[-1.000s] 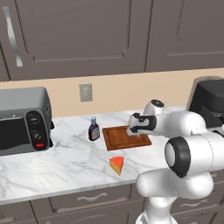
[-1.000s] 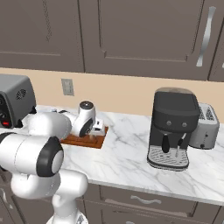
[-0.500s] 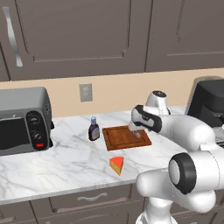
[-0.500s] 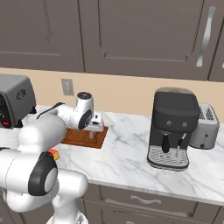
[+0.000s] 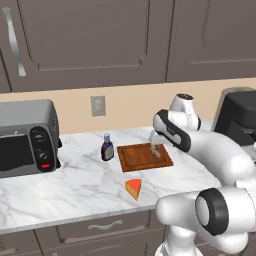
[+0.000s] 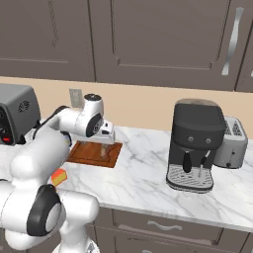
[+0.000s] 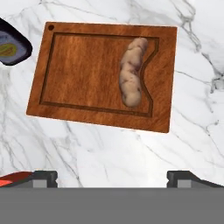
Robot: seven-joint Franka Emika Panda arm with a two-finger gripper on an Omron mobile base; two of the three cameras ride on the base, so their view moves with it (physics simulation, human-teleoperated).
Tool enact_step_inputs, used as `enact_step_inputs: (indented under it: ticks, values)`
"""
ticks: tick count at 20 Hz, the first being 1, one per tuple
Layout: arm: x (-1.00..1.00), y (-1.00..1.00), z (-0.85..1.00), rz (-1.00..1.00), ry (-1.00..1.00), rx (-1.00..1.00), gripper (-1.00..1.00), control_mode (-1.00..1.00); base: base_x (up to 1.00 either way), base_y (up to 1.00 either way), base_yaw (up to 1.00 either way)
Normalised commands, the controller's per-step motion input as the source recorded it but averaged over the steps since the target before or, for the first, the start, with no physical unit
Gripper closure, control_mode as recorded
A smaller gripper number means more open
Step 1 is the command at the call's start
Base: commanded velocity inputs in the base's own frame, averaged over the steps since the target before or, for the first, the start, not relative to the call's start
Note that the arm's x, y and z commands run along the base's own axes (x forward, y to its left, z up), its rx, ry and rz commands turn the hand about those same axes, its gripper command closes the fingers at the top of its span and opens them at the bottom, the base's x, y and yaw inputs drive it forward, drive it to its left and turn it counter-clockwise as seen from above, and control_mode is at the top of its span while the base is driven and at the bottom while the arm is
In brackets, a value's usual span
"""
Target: Retrieve the reheated potato from the microwave, then place the potato, cheese, and condiment on the cutting board.
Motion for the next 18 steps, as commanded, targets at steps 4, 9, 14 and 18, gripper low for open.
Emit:
enact_step_inputs:
  ticks: [4, 9, 14, 18]
  values:
    - [-0.69, 0.16, 0.27, 0.0, 0.0, 0.0, -1.0, -1.0, 0.0, 0.0, 0.0]
    - [-0.66, 0.31, 0.15, -0.05, 0.0, 0.0, -1.0, -1.0, 0.0, 0.0, 0.0]
    - [-0.66, 0.37, 0.03, -0.09, 0.01, 0.0, -1.0, -1.0, 0.0, 0.0, 0.0]
    - [-0.62, 0.48, -0.06, -0.1, 0.0, 0.0, -1.0, -1.0, 0.0, 0.0, 0.0]
